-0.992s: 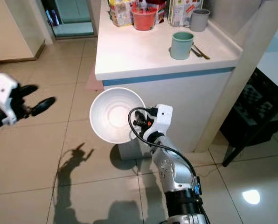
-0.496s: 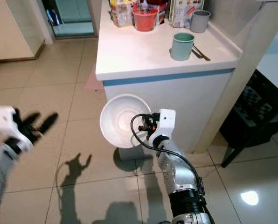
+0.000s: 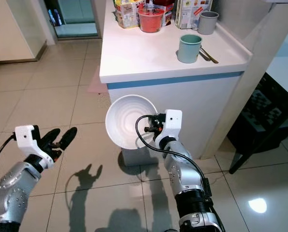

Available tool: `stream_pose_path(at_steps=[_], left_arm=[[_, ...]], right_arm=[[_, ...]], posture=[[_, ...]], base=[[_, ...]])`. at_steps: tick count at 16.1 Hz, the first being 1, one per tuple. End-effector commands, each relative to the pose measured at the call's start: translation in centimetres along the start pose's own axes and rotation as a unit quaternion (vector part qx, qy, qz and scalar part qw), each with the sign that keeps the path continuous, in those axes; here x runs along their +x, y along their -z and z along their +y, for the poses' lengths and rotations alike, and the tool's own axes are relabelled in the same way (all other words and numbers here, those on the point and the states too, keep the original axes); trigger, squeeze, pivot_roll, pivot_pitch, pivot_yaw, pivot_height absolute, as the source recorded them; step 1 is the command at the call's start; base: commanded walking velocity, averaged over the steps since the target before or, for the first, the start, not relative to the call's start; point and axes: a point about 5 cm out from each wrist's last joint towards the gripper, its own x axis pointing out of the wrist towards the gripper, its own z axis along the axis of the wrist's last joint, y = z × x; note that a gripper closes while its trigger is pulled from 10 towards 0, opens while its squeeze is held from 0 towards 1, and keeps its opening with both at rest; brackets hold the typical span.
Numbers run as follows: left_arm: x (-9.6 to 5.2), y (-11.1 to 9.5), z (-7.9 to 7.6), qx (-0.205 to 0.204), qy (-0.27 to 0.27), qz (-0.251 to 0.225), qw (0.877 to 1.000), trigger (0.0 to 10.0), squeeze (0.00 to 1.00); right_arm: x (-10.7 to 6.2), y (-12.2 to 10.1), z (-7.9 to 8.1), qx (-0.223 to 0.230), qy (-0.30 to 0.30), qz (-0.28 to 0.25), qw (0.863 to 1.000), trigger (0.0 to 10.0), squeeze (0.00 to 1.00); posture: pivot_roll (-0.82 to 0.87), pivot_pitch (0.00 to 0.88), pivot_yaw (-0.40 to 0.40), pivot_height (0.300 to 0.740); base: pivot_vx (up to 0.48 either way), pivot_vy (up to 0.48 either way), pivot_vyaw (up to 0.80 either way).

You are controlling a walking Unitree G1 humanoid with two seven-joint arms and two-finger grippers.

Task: Setting the table

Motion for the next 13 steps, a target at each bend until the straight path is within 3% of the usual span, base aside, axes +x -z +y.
stream_pose_path(at_steps=[1, 5, 7, 9, 10, 13], left_arm=[[-0.1, -0.1, -0.2, 0.011, 0.0, -0.003, 1.0, 10.0, 0.0], [-0.6, 0.6, 0.3, 0.056, 0.005, 0.028, 0.998, 10.0, 0.0], [-0.7, 0.9, -0.3, 0.083, 0.036, 0.023, 0.996, 10.0, 0.0], [-1.6, 1.3, 0.3, 0.073, 0.008, 0.028, 0.997, 10.0, 0.0], [-1.7, 1.5, 0.5, 0.043, -0.005, 0.02, 0.999, 10.0, 0.0], [-0.7, 0.0, -0.6, 0.026, 0.009, -0.005, 1.0, 10.0, 0.0]], right_arm=[[0.4, -0.9, 0.3, -0.005, -0.009, -0.022, 1.0, 0.0, 0.0], [0.5, -0.9, 0.2, -0.003, -0.005, -0.027, 1.0, 0.0, 0.0], [0.4, -0.7, 0.0, -0.004, -0.002, -0.025, 1.0, 0.0, 0.0], [0.1, -0.2, -0.1, -0.023, 0.002, -0.025, 0.999, 0.0, 0.0], [-0.2, 0.5, 0.0, -0.036, -0.001, -0.017, 0.999, 0.0, 0.0], [-1.3, 2.6, 0.4, -0.084, -0.025, -0.003, 0.996, 0.0, 0.0]], posture=[[0.18, 0.0, 0.044, 0.74], [0.18, 0.0, 0.041, 0.74], [0.18, 0.0, 0.041, 0.74], [0.18, 0.0, 0.04, 0.74], [0.19, 0.0, 0.038, 0.74], [0.18, 0.0, 0.032, 0.74]], base=[[0.0, 0.0, 0.0], [0.0, 0.0, 0.0], [0.0, 0.0, 0.0], [0.0, 0.0, 0.0], [0.0, 0.0, 0.0], [0.0, 0.0, 0.0]])
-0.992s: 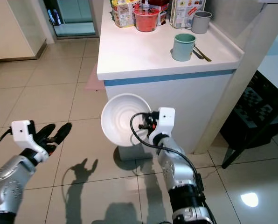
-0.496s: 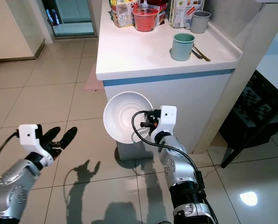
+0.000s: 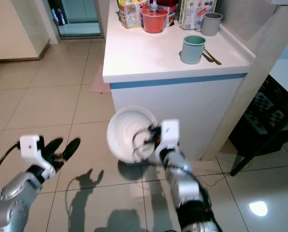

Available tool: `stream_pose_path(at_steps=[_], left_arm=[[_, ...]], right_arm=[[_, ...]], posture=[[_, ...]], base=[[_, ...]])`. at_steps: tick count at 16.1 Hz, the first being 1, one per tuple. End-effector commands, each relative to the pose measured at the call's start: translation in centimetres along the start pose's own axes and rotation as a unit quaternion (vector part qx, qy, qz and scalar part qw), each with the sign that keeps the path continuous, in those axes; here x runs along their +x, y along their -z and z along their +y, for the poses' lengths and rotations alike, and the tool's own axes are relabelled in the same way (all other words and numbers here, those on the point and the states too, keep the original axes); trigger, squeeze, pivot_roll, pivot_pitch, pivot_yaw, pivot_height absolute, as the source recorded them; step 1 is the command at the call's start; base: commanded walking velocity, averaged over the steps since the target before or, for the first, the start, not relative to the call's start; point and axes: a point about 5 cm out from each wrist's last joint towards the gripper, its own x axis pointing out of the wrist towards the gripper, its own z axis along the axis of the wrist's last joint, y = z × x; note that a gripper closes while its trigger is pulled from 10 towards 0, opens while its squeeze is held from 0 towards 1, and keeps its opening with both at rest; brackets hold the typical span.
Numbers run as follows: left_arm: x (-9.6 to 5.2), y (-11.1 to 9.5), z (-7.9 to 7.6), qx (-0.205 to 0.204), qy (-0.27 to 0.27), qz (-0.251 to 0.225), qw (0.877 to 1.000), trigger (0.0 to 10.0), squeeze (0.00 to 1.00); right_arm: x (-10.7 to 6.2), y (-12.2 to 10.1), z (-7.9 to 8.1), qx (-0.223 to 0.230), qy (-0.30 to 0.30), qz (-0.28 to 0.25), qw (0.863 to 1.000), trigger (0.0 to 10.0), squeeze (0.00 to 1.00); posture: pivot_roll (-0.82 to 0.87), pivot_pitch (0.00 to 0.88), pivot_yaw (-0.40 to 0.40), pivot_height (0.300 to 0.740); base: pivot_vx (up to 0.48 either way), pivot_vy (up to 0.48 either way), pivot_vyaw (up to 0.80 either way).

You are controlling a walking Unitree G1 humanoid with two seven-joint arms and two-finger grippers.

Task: Setting the table

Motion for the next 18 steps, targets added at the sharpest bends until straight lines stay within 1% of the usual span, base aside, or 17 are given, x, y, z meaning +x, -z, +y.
stream_pose_path(at_steps=[1, 3, 4, 5, 7, 8, 11, 13, 16, 18], left_arm=[[0.3, -1.0, 0.0, 0.002, -0.001, -0.016, 1.0, 10.0, 0.0], [0.5, -1.1, -0.1, 0.017, -0.003, -0.011, 1.0, 10.0, 0.0], [0.9, -1.2, -0.3, 0.037, -0.008, -0.007, 0.999, 10.0, 0.0], [1.2, -1.4, -0.5, 0.048, -0.009, -0.007, 0.999, 10.0, 0.0], [1.4, -1.8, -0.9, 0.056, -0.006, -0.007, 0.998, 10.0, 0.0], [1.4, -1.8, -1.1, 0.047, -0.001, -0.006, 0.999, 10.0, 0.0], [1.6, -2.1, -1.5, 0.059, 0.003, -0.016, 0.998, 10.0, 0.0], [1.8, -2.6, -1.6, 0.083, -0.008, -0.025, 0.996, 10.0, 0.0], [1.9, -2.6, -2.1, 0.094, -0.008, -0.029, 0.995, 10.0, 0.0], [2.0, -2.7, -2.6, 0.123, -0.008, -0.031, 0.992, 10.0, 0.0]], right_arm=[[0.1, -0.8, 0.3, -0.008, -0.009, -0.024, 1.0, 0.0, 0.0], [0.0, -0.6, 0.2, -0.004, -0.004, -0.024, 1.0, 0.0, 0.0], [0.1, -0.7, 0.2, -0.005, -0.003, -0.025, 1.0, 0.0, 0.0], [0.3, -0.9, 0.1, -0.005, -0.001, -0.027, 1.0, 0.0, 0.0], [0.4, -1.0, -0.1, -0.003, 0.004, -0.028, 1.0, 0.0, 0.0], [0.4, -1.0, -0.2, -0.004, 0.006, -0.029, 1.0, 0.0, 0.0], [0.4, -1.1, -0.2, -0.007, 0.009, -0.031, 0.999, 0.0, 0.0], [0.5, -1.1, -0.4, -0.005, 0.01, -0.031, 0.999, 0.0, 0.0], [0.3, -0.9, -0.4, -0.006, 0.009, -0.03, 0.999, 0.0, 0.0], [0.2, -0.7, -0.3, -0.007, 0.006, -0.028, 1.0, 0.0, 0.0]], posture=[[0.18, 0.0, 0.032, 0.74], [0.17, 0.0, 0.033, 0.74], [0.17, 0.0, 0.035, 0.74], [0.17, 0.0, 0.034, 0.74], [0.17, 0.0, 0.036, 0.74], [0.17, 0.0, 0.035, 0.74], [0.17, 0.0, 0.037, 0.74], [0.17, 0.0, 0.035, 0.74], [0.17, 0.0, 0.034, 0.74], [0.17, 0.0, 0.033, 0.74]], base=[[0.0, 0.0, 0.0], [0.0, 0.0, 0.0], [0.0, 0.0, 0.0], [0.0, 0.0, 0.0], [0.0, 0.0, 0.0], [0.0, 0.0, 0.0], [0.0, 0.0, 0.0], [0.0, 0.0, 0.0], [0.0, 0.0, 0.0], [0.0, 0.0, 0.0]])
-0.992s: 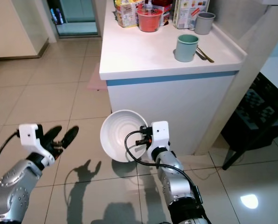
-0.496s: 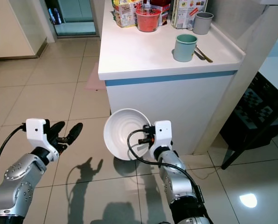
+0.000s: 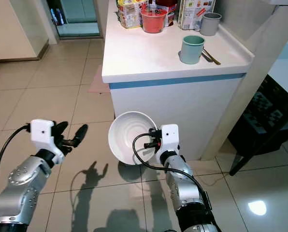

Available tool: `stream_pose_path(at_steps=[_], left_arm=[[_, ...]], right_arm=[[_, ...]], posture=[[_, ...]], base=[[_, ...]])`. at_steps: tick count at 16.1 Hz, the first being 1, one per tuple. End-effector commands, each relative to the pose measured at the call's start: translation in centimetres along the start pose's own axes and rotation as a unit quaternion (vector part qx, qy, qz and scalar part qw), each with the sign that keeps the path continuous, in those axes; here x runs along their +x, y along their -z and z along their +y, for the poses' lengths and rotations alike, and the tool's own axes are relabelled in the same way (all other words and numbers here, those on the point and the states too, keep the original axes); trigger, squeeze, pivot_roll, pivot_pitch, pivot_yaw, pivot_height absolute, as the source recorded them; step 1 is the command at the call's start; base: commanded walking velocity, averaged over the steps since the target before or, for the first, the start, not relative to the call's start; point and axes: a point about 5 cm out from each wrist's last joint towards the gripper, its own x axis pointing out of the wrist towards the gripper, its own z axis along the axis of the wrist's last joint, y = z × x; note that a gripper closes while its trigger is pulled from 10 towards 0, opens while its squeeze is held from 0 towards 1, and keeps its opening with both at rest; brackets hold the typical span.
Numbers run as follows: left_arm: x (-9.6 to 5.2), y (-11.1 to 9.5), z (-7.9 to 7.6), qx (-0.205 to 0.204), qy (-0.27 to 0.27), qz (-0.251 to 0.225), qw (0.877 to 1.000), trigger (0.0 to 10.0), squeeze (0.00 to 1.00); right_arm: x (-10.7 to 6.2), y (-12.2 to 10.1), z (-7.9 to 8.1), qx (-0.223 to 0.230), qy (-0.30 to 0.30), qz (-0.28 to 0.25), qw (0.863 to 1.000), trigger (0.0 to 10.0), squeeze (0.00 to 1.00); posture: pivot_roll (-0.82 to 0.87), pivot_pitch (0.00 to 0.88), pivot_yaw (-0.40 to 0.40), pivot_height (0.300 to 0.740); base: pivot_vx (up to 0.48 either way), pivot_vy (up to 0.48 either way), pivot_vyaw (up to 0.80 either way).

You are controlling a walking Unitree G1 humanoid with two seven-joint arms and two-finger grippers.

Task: Setting the table

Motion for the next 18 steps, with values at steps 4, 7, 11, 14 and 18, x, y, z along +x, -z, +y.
stream_pose_path(at_steps=[4, 7, 11, 14, 18], left_arm=[[0.54, -0.92, 0.15, 0.03, -0.015, -0.013, 0.999, 10.0, 0.0], [0.61, -0.93, 0.39, 0.043, -0.025, -0.01, 0.999, 10.0, 0.0], [0.73, -0.85, 0.52, 0.044, -0.031, -0.003, 0.999, 10.0, 0.0], [0.89, -0.85, 0.63, 0.051, -0.036, 0.003, 0.998, 10.0, 0.0], [1.21, -0.84, 0.71, 0.063, -0.041, 0.012, 0.997, 10.0, 0.0]], right_arm=[[0.34, -0.78, 0.28, -0.006, -0.008, -0.018, 1.0, 0.0, 0.0], [0.35, -0.64, 0.41, -0.006, -0.01, -0.015, 1.0, 0.0, 0.0], [0.33, -0.5, 0.69, -0.005, -0.014, -0.013, 1.0, 0.0, 0.0], [0.35, -0.49, 0.83, -0.004, -0.015, -0.013, 1.0, 0.0, 0.0], [0.41, -0.51, 1.07, -0.004, -0.018, -0.014, 1.0, 0.0, 0.0]], posture=[[0.17, 0.0, 0.035, 0.74], [0.17, 0.0, 0.037, 0.74], [0.17, 0.0, 0.04, 0.74], [0.17, 0.0, 0.045, 0.74], [0.17, 0.0, 0.053, 0.74]], base=[[0.0, -0.445, 0.0], [0.0, -0.463, 0.0], [0.0, -0.436, 0.0], [0.086, -0.416, 0.0], [0.301, -0.371, 0.0]])
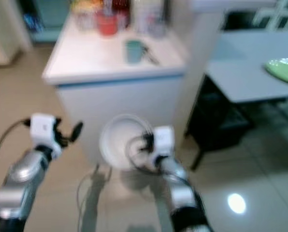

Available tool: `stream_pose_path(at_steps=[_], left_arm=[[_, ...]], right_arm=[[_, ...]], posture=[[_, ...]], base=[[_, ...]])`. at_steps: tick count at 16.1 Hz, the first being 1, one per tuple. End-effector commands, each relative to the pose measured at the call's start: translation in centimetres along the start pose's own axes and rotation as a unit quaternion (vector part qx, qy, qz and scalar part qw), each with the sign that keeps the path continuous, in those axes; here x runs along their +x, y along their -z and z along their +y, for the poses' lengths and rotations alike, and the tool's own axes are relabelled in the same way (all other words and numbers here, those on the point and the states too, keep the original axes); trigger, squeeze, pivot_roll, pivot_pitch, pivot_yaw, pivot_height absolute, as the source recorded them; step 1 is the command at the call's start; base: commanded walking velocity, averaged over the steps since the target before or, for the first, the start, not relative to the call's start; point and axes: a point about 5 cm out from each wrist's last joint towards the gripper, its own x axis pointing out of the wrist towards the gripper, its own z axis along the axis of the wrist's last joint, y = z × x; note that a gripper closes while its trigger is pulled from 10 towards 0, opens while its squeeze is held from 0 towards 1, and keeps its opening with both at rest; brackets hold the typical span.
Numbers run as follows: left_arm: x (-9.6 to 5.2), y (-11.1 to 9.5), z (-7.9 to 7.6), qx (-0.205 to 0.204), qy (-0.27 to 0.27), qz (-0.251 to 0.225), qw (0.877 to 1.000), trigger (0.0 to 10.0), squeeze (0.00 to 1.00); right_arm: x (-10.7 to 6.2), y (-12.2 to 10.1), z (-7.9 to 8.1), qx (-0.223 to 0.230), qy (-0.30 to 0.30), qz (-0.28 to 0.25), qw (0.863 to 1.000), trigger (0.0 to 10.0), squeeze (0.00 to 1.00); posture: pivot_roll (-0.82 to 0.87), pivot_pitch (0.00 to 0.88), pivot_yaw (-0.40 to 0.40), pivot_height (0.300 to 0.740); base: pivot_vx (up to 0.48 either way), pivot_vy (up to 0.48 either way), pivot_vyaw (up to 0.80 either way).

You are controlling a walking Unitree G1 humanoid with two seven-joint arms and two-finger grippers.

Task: Setting the table

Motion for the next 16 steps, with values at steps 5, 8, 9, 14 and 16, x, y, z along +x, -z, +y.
stream_pose_path(at_steps=[5, 8, 9, 14, 16], left_arm=[[0.69, 0.01, -0.58, 0.024, 0.004, 0.017, 1.0, 10.0, 0.0], [0.86, -0.08, -0.64, 0.03, 0.004, 0.019, 0.999, 10.0, 0.0], [0.91, -0.13, -0.71, 0.029, 0.005, 0.018, 0.999, 10.0, 0.0], [0.75, -0.39, -1.08, 0.013, 0.006, -0.003, 1.0, 10.0, 0.0], [0.78, -0.47, -1.07, 0.011, 0.0, -0.007, 1.0, 10.0, 0.0]], right_arm=[[0.21, -1.44, -0.76, -0.008, 0.011, -0.028, 1.0, 0.0, 0.0], [0.18, -1.4, -0.69, -0.008, 0.012, -0.029, 0.999, 0.0, 0.0], [0.19, -1.45, -0.67, -0.008, 0.011, -0.03, 0.999, 0.0, 0.0], [0.24, -1.39, -0.73, -0.01, 0.008, -0.029, 0.999, 0.0, 0.0], [0.34, -1.44, -0.7, -0.011, 0.007, -0.029, 1.0, 0.0, 0.0]], posture=[[0.16, 0.0, 0.062, 0.74], [0.16, 0.0, 0.063, 0.74], [0.16, 0.0, 0.063, 0.74], [0.16, 0.0, 0.064, 0.74], [0.16, 0.0, 0.064, 0.74]], base=[[0.413, -0.125, 0.0], [0.441, 0.0, 0.0], [0.42, 0.0, 0.0], [0.136, -0.415, 0.0], [0.0, 0.0, 0.0]])
